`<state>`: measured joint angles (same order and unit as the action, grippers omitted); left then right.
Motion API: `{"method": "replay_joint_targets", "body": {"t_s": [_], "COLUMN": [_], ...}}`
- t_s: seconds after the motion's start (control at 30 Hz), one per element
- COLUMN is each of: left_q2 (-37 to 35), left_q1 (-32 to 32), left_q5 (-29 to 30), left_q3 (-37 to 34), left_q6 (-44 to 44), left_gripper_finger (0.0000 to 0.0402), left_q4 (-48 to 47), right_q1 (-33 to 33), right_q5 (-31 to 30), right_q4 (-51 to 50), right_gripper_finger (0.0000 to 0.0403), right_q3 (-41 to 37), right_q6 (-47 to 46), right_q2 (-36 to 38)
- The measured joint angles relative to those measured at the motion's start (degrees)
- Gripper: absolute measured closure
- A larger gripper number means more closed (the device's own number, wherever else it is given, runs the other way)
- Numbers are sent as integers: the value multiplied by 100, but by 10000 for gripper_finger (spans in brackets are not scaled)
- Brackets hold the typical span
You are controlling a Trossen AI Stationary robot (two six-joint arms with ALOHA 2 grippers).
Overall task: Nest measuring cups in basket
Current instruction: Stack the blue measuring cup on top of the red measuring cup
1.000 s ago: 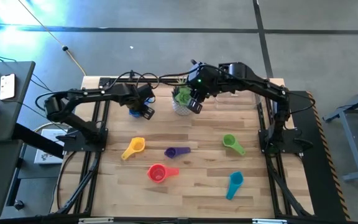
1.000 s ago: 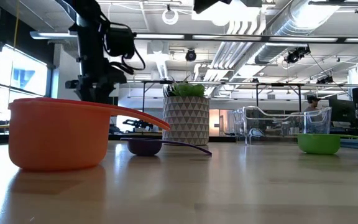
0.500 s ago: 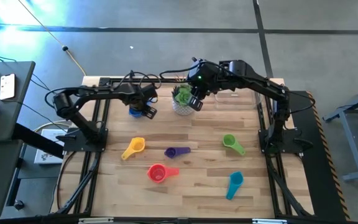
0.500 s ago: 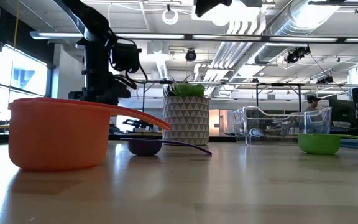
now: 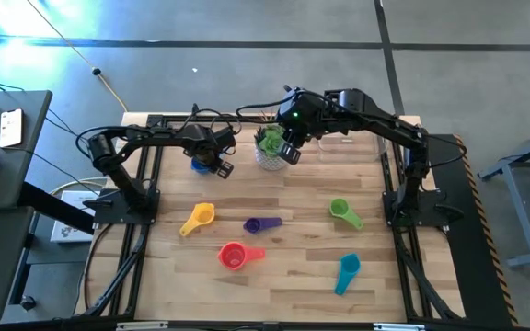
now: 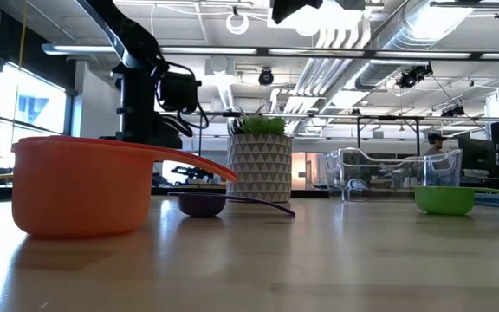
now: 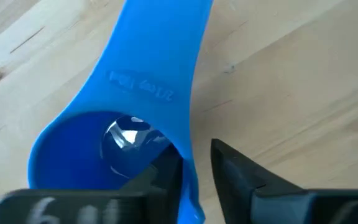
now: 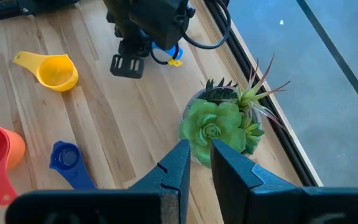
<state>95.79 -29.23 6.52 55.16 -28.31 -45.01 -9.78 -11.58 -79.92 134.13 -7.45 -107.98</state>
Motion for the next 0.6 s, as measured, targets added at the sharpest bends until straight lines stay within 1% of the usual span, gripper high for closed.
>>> {"method": "replay_joint_targets", "body": {"t_s": [0.2,0.4,0.6], "left_q2": [0,-92,-415], "left_q1": [14,208,754], "left_q5": [0,-61,-126], "left_q3": [2,56,283], "left_q6": [226,436,443], "left_gripper_finger": [394,396,398], "left_q4": [-15,-244,-782], "right_q1": [0,0,0], "right_q5": [0,-1,-15], "right_q4": [2,83,136], "right_gripper_finger": [348,348,348], "right_q3": [0,0,0], "right_q6": [-1,-8,-16], "right_q2": [-2,-2,-2]}}
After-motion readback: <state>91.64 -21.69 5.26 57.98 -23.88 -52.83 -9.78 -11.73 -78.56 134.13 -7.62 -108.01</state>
